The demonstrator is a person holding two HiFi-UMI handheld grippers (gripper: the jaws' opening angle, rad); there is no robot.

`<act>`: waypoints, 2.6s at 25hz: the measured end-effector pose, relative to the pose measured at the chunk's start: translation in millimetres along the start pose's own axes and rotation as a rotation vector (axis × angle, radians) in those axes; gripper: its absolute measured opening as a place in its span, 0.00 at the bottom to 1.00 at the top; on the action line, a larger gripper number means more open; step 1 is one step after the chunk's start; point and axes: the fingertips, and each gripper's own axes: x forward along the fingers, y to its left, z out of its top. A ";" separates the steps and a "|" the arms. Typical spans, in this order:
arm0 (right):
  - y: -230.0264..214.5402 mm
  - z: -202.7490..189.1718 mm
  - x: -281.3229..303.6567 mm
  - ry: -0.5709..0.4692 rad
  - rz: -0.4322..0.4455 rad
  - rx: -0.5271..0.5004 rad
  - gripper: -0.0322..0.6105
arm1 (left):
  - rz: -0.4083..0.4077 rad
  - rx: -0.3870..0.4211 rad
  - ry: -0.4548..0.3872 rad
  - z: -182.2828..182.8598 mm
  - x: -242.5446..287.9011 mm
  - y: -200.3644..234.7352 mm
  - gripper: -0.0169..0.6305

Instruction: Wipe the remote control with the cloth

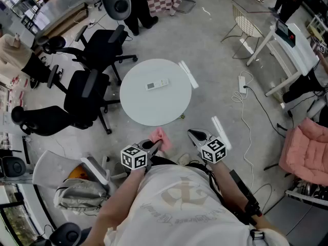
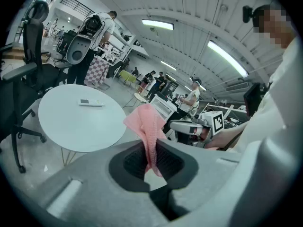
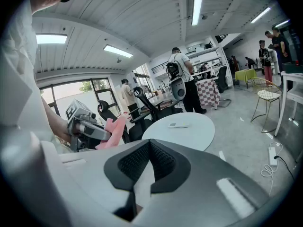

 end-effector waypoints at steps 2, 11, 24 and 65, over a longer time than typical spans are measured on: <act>-0.3 -0.1 0.5 0.004 -0.004 -0.001 0.06 | -0.004 0.003 -0.005 3.0 -0.6 0.8 0.06; 1.6 10.5 19.5 -0.018 -0.047 0.018 0.06 | -0.028 0.014 0.000 13.7 -9.4 21.6 0.06; -2.2 23.7 52.3 -0.013 -0.151 0.050 0.06 | -0.113 0.043 0.031 40.7 -13.8 61.8 0.06; -149.5 73.0 222.1 0.284 0.022 -0.101 0.06 | 0.075 -0.128 0.039 141.1 63.5 206.6 0.05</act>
